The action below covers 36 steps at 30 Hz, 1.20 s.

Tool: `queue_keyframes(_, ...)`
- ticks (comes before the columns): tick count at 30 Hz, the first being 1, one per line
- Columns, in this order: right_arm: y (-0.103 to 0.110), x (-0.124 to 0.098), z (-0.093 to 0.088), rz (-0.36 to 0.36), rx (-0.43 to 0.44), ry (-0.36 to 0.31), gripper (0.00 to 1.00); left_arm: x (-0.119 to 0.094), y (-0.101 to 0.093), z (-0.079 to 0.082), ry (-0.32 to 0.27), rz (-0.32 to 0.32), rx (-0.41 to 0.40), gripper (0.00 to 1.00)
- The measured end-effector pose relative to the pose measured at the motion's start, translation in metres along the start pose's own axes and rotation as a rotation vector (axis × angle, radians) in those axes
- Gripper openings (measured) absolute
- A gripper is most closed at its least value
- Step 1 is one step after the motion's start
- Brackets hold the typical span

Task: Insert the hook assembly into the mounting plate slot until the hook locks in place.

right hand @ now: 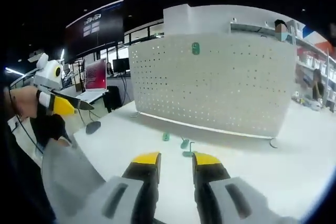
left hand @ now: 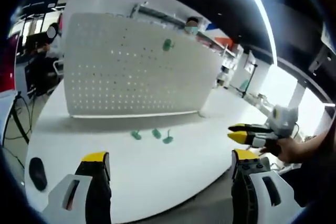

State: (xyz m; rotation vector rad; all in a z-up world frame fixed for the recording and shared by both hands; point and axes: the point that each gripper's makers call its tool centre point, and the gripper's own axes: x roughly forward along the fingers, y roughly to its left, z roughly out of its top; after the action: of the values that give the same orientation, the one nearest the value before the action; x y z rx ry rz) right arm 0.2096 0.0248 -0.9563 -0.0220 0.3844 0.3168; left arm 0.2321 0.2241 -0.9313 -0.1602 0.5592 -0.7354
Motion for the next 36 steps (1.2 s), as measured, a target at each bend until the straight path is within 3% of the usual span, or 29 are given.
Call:
queue_keyframes(14, 0.013, -0.022, -0.031, 0.035, 0.038, 0.080, 0.22, -0.003, -0.001, -0.020, 0.061, -0.004, 0.012, 0.97)
queue_keyframes(23, 0.019, -0.025, -0.042, 0.072, 0.053, 0.138, 0.22, -0.004, 0.013, -0.023, 0.073, 0.016, 0.011, 0.96)
queue_keyframes(30, 0.025, -0.021, -0.051, 0.123, 0.082, 0.203, 0.22, -0.003, 0.022, -0.035, 0.116, 0.021, -0.018, 0.96)
queue_keyframes(36, 0.022, 0.002, -0.047, 0.152, 0.072, 0.221, 0.22, 0.007, 0.024, -0.050, 0.172, 0.008, -0.029, 0.95)
